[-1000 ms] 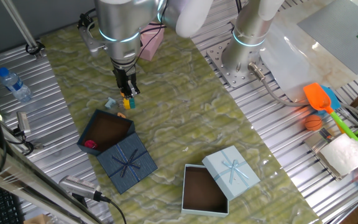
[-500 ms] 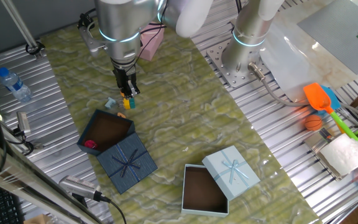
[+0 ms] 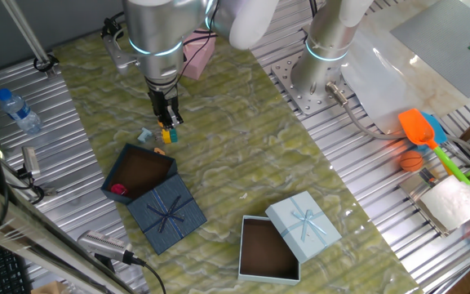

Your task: Take everything out of the gift box

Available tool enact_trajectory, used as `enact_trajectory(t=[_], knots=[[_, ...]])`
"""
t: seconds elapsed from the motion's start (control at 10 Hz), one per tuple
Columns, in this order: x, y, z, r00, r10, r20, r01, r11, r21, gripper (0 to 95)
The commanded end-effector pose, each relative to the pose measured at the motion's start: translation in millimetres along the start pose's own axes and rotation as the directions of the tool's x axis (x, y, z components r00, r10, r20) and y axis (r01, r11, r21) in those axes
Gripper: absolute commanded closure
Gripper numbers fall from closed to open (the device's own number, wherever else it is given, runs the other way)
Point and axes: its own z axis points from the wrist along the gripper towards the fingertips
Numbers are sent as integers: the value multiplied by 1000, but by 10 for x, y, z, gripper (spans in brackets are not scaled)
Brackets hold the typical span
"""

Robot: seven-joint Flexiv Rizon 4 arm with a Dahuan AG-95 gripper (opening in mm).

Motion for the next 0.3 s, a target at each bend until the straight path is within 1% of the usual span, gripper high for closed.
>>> enact_trajectory(t=[0.1,0.3], knots=[[3,1,-3,1000,-6,-1,6,1000,-1,950],[3,1,-3,1000,-10,-1,10,1000,-1,950]])
